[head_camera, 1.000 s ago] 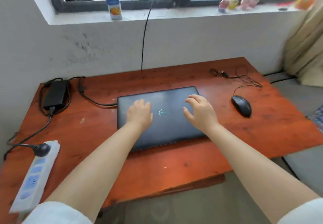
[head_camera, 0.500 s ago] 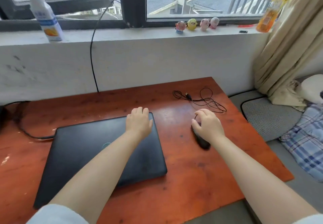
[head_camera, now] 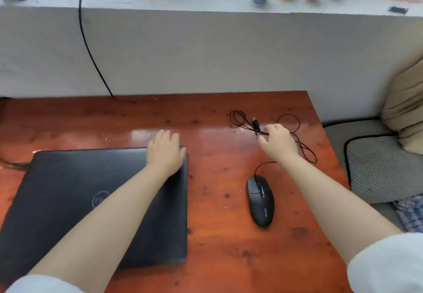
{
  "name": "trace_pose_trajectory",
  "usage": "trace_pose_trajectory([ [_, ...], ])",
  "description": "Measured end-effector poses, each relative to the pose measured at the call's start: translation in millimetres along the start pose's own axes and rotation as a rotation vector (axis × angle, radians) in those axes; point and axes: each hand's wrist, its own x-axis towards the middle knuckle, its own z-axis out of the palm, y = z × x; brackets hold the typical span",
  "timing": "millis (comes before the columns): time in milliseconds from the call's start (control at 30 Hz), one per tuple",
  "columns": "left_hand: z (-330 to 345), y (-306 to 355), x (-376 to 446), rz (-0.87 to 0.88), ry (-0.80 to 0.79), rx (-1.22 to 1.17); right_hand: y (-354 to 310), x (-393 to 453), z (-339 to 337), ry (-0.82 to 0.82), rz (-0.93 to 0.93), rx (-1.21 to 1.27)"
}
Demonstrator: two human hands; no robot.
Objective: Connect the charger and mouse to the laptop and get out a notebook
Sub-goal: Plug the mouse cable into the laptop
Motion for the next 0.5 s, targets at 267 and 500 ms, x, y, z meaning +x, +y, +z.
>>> trace_pose_trajectory([
  [267, 49.8, -18.5, -59.3, -0.336, 0.018, -0.074, 13.4, 55.9, 34.9, 0.02, -0.041, 0.01],
  [500, 70.7, -17.9, -87.5, -0.417, 0.088, -0.16, 19.2, 75.3, 32.6, 0.002, -0.069, 0.226],
])
